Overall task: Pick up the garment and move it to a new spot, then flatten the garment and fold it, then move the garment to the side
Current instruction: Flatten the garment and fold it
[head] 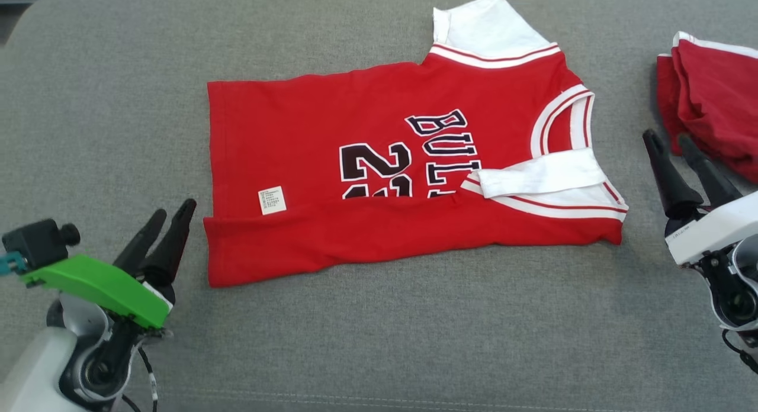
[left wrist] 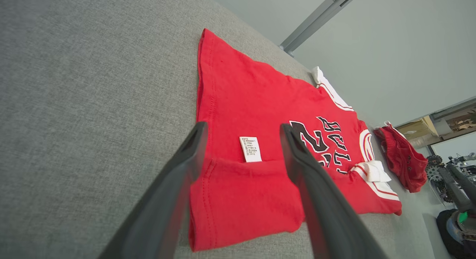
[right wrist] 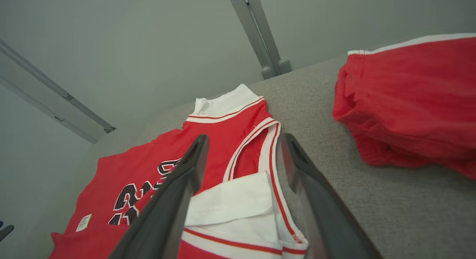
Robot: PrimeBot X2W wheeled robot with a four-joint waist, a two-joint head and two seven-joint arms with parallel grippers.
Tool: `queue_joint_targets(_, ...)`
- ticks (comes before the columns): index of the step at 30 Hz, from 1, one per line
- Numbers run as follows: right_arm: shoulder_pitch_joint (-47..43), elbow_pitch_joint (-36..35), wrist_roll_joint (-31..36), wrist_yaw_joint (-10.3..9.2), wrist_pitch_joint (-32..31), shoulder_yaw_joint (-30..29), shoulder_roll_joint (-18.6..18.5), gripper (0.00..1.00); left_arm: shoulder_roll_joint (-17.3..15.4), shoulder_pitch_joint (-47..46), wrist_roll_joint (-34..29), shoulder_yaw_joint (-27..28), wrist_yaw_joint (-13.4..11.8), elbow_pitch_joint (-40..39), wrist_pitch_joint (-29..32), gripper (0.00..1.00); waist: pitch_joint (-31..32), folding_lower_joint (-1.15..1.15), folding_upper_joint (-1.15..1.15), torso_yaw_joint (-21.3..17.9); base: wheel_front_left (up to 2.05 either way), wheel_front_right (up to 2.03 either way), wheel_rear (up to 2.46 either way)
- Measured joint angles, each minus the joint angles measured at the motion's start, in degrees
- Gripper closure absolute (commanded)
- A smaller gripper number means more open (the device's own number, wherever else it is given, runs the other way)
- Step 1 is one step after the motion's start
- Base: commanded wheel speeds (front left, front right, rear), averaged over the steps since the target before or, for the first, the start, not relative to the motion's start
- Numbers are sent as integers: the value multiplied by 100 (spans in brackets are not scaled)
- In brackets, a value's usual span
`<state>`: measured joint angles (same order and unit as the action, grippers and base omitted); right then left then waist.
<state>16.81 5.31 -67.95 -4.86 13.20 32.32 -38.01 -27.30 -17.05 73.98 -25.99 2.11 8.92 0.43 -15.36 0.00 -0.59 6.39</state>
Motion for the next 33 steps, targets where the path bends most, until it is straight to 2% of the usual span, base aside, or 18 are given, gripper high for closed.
queue_joint_targets(5,-177,205,712,-180,148,159,15,0,183,396,-49,37,47,187,-504,0,295,0,0,-15,0,0,0)
queue_joint_targets(9,-421,367,946,-189,141,321,270,0,294,659,-98,4,46,379,-766,0,523,0,0,-30,0,0,0)
queue_joint_targets(17,-767,811,1251,-224,137,463,619,0,298,887,-681,-279,31,683,-1115,0,856,0,0,-73,0,0,0)
queue_joint_targets(33,-373,1506,1583,-231,137,224,1141,0,504,508,-1109,-681,16,956,-1141,0,445,0,0,-52,0,0,0)
